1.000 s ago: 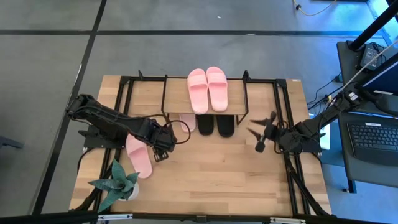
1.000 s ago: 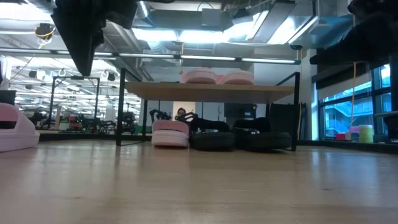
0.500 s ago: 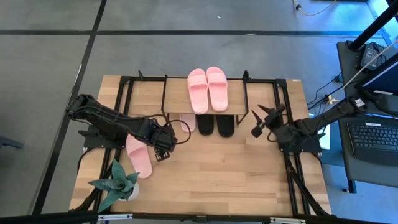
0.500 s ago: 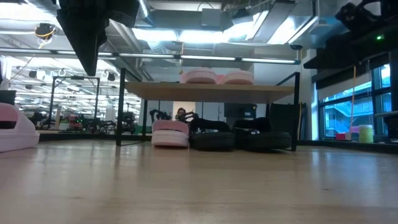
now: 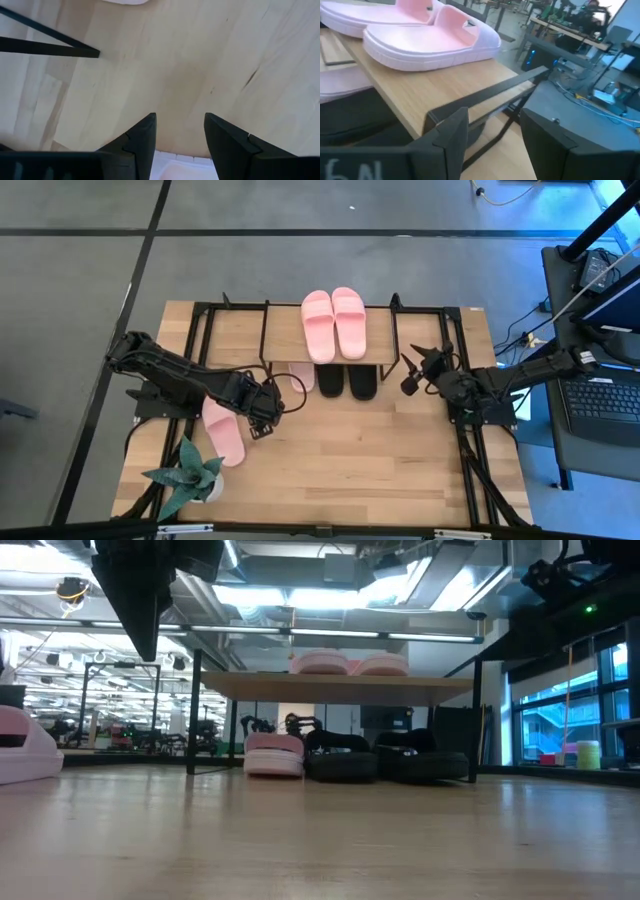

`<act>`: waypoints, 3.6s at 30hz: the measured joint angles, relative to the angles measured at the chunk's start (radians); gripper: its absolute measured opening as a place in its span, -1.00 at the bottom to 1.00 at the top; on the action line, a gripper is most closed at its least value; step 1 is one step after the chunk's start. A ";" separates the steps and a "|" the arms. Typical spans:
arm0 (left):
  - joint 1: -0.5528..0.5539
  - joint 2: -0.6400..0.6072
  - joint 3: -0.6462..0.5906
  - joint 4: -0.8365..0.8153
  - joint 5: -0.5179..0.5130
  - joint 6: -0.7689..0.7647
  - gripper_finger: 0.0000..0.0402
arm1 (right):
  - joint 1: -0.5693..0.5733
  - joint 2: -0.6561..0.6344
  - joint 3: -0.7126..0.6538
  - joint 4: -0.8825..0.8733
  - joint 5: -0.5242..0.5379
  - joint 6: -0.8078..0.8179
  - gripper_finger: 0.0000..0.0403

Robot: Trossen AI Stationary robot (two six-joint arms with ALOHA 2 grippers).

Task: Pick and place slides into the shelf
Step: Adjust the shelf on the table, then put the pink slide under the shelf

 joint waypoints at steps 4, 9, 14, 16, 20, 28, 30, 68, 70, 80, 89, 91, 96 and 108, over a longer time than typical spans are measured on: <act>0.000 0.000 0.000 0.000 -0.016 0.002 -0.21 | -0.016 0.000 0.000 0.036 -0.059 -0.030 -0.10; 0.000 0.000 0.000 0.000 -0.020 0.021 -0.21 | -0.038 0.001 0.000 0.052 -0.088 -0.048 -0.10; 0.000 0.000 0.000 0.000 -0.027 0.022 -0.21 | -0.060 0.026 0.000 0.083 -0.118 -0.051 -0.10; 0.000 0.000 0.000 0.000 -0.030 0.023 -0.21 | -0.070 0.043 0.000 0.102 -0.139 -0.051 -0.10; 0.000 0.000 0.000 0.000 -0.032 0.023 -0.21 | -0.094 0.087 0.000 0.149 -0.167 -0.068 -0.10; 0.000 0.000 0.000 0.000 -0.033 0.023 -0.21 | -0.110 0.160 0.000 0.258 -0.170 -0.127 -0.10; 0.000 0.000 0.000 0.000 -0.033 0.023 -0.21 | -0.110 0.172 0.000 0.280 -0.170 -0.133 -0.10; -0.090 0.000 0.000 -0.168 0.203 -0.259 -0.21 | -0.019 0.063 0.109 0.222 -0.113 -0.277 -0.10; -0.109 0.005 0.000 -0.236 0.200 -0.338 -0.21 | -0.019 0.063 0.109 0.199 -0.113 -0.256 -0.10; -0.233 0.092 0.000 -0.361 0.190 -0.585 -0.21 | -0.020 0.063 0.109 0.178 -0.113 -0.254 -0.10; -0.275 0.265 -0.005 -0.379 0.163 -0.564 -0.21 | -0.020 0.063 0.109 0.184 -0.113 -0.253 -0.10; -0.274 0.293 -0.005 -0.384 0.161 -0.552 -0.21 | -0.020 0.063 0.109 0.183 -0.113 -0.248 -0.10; -0.258 0.353 -0.006 -0.383 0.137 -0.547 -0.21 | -0.020 0.063 0.109 0.179 -0.113 -0.233 -0.10; -0.227 0.381 -0.112 -0.373 0.146 -0.577 -0.21 | -0.020 0.063 0.109 0.175 -0.113 -0.233 -0.10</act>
